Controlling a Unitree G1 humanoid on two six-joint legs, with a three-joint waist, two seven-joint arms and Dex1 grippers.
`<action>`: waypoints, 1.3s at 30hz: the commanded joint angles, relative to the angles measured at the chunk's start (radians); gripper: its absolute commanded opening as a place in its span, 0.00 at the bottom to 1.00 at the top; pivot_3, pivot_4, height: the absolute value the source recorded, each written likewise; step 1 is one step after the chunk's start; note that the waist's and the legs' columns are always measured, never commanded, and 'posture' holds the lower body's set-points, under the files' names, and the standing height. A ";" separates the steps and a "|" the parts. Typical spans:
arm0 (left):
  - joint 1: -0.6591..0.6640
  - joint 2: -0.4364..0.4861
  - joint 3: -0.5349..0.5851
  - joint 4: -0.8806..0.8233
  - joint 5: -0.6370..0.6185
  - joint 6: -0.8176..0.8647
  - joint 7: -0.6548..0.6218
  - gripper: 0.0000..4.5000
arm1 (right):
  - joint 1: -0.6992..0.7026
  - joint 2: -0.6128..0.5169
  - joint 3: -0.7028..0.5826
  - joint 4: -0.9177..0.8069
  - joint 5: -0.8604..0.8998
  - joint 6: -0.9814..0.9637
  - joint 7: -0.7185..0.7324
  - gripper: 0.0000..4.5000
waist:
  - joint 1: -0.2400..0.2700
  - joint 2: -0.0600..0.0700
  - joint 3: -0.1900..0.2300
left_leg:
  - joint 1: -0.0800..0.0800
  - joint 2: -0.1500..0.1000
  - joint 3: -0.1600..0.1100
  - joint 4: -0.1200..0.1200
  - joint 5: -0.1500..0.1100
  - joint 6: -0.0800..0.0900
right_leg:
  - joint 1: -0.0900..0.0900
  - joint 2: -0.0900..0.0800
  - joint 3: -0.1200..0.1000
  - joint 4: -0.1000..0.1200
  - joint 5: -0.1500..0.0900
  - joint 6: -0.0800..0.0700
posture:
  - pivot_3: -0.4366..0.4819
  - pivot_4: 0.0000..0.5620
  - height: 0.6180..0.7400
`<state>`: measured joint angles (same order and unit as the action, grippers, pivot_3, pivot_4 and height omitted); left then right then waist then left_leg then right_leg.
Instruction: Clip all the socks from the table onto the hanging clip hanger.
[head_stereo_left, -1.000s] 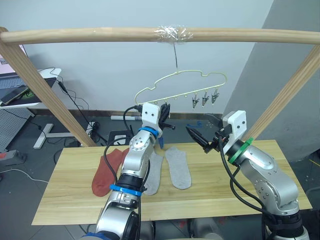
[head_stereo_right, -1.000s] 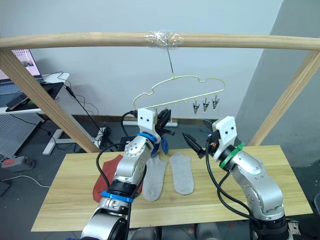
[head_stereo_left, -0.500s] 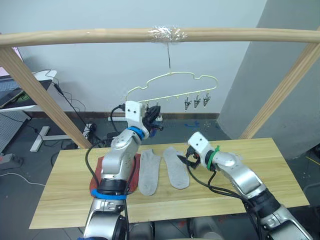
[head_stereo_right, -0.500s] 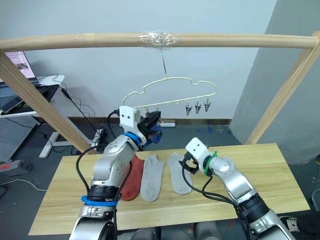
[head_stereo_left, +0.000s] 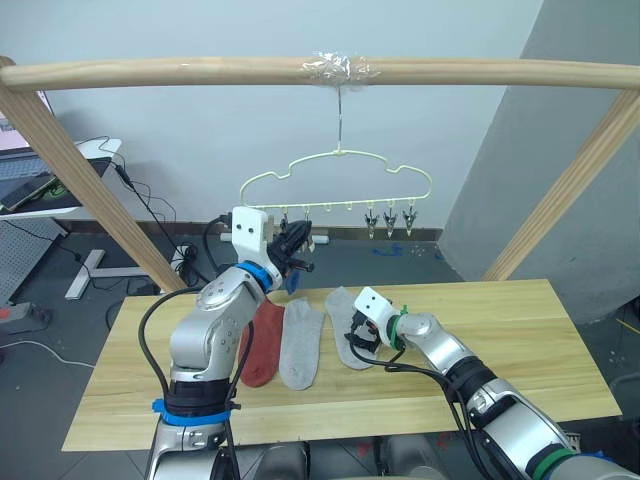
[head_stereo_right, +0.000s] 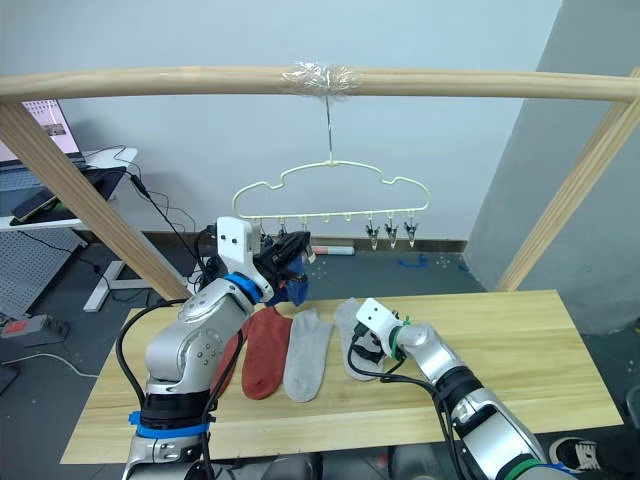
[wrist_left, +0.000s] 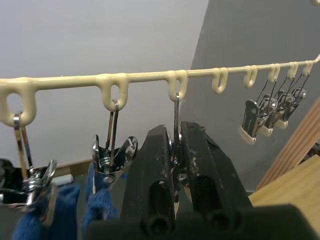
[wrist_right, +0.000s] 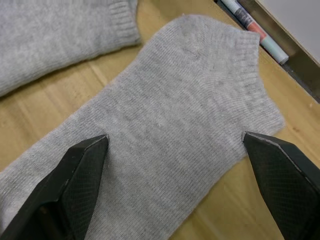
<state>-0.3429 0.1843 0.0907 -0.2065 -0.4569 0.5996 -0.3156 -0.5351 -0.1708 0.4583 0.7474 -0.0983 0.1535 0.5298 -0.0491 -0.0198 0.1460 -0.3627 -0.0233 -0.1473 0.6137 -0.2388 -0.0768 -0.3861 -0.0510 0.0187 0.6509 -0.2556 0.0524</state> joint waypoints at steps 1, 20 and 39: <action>0.007 0.012 0.010 -0.040 -0.011 0.016 0.008 0.01 | 0.019 -0.009 -0.010 0.026 -0.028 -0.008 0.024 0.79 | 0.002 0.000 0.000 | 0.000 0.000 0.000 0.000 0.000 0.000 | 0.000 0.000 0.000 0.000 0.000 0.000 | 0.54 0.17 1.00; -0.036 -0.098 0.194 0.045 -0.307 0.327 0.134 0.01 | 0.378 -0.245 -0.157 -0.736 0.075 0.110 0.152 0.00 | 0.011 0.002 -0.021 | 0.000 0.000 0.000 0.002 0.000 0.000 | 0.001 0.000 0.000 0.000 -0.002 0.005 | 0.47 0.12 1.00; -0.154 -0.181 0.425 0.239 -0.853 0.445 0.515 0.01 | 0.441 -0.199 -0.273 -1.222 0.292 0.287 0.099 0.00 | -0.001 0.002 -0.021 | 0.001 0.000 -0.002 0.013 0.000 0.001 | 0.007 0.001 -0.001 -0.001 0.003 0.008 | 0.40 0.15 1.00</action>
<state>-0.4923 -0.0033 0.5137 0.0127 -1.2988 1.0601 0.1714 -0.0717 -0.3768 0.1823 -0.4493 0.1805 0.4456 0.6370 -0.0498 -0.0182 0.1248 -0.3621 -0.0235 -0.1492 0.6261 -0.2389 -0.0761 -0.3787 -0.0496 0.0181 0.6493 -0.2529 0.0602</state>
